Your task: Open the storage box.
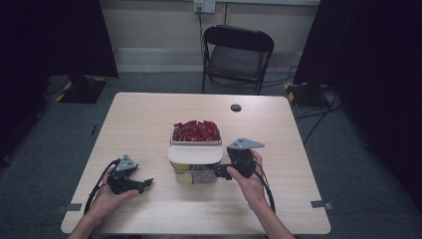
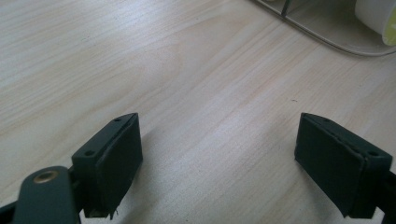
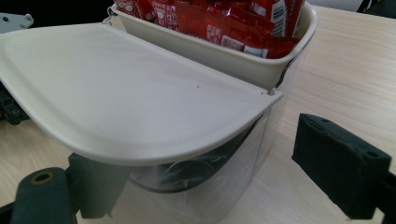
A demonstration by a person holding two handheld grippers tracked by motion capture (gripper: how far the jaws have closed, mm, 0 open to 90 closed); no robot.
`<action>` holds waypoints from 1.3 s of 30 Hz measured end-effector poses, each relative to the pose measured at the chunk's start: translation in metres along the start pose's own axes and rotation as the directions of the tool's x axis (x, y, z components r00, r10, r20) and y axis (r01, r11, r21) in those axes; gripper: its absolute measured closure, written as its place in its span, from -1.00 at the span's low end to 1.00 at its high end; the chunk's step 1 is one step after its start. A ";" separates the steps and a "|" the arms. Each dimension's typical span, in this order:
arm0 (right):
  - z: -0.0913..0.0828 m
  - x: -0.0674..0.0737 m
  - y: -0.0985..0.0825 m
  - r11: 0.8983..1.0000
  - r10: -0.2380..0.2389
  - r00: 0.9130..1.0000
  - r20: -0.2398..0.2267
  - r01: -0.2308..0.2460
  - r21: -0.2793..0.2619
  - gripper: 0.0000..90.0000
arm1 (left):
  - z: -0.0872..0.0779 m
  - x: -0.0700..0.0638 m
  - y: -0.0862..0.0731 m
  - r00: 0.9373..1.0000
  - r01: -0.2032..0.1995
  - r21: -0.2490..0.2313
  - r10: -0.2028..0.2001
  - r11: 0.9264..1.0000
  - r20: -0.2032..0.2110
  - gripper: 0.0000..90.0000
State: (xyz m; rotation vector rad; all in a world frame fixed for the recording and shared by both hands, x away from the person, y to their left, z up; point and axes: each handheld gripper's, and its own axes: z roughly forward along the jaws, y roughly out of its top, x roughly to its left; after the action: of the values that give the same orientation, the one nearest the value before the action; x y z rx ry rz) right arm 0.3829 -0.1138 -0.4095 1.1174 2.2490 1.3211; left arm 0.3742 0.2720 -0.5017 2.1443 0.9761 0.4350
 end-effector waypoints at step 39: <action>0.011 -0.014 0.020 0.999 0.026 1.000 0.003 -0.026 -0.046 -0.70 | 0.000 0.000 0.000 1.000 0.001 -0.001 -0.001 1.000 0.004 -0.68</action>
State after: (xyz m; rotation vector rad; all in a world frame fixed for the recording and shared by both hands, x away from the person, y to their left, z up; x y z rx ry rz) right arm 0.4082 -0.1122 -0.4002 1.1357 2.1975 1.3720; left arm 0.3745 0.2722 -0.5018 2.1428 0.9743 0.4300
